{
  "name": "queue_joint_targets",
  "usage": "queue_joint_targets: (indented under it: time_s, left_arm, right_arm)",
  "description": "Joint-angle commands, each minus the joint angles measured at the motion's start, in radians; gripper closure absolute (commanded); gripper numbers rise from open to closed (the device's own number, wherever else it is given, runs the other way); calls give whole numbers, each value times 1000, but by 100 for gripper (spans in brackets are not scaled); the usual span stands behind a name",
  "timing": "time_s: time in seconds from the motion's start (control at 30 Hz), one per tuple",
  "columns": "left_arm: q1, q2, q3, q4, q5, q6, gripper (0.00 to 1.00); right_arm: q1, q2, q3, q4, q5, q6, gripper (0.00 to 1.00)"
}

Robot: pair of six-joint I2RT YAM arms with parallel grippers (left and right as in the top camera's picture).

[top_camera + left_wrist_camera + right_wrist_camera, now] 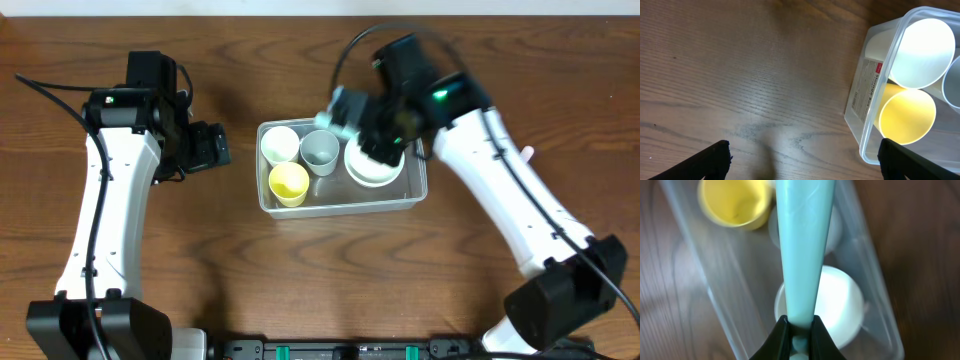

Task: Pack container
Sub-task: 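Carry mint spoon into the container's front edge and release, then move right gripper to the white fork and grasp it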

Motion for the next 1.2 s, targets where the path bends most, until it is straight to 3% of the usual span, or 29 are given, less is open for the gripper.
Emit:
queue_joint_targets:
  time_s: [0.0, 0.23, 0.3, 0.37, 0.57, 0.67, 0.8, 0.87, 0.93, 1.03, 1.17]
  left_arm:
    - [0, -1, 0, -6, -5, -5, 6]
    - [0, -1, 0, -6, -5, -5, 6]
    - [0, -1, 0, -6, -5, -5, 6]
    - [0, -1, 0, -6, -5, -5, 6]
    - [0, -1, 0, -6, -5, -5, 5]
    - [0, -1, 0, -7, -5, -5, 6]
    - [0, -1, 0, -6, -5, -5, 6]
    - [0, -1, 0, -7, -5, -5, 5]
    - [0, -1, 0, -7, -5, -5, 5]
    - [0, -1, 0, -7, -5, -5, 5]
    - [0, -1, 0, -7, -5, -5, 6]
  right_arm:
    - [45, 18, -39, -3, 51, -190, 99]
    - [49, 43, -132, 18, 51, -208, 99]
    - [47, 47, -153, 29, 51, -208, 92]
    - [47, 47, -169, 37, 51, -207, 75]
    - [47, 47, -174, 43, 51, -204, 61]
    - [45, 45, -173, 69, 63, -142, 61]
    - [25, 14, -169, 138, 91, 9, 60]
    - [-7, -17, -164, 194, 139, 143, 58]
    - [-51, -53, -155, 229, 191, 311, 51]
    - [-159, -118, -146, 255, 248, 573, 43]
    - [-360, -166, -146, 236, 248, 866, 41]
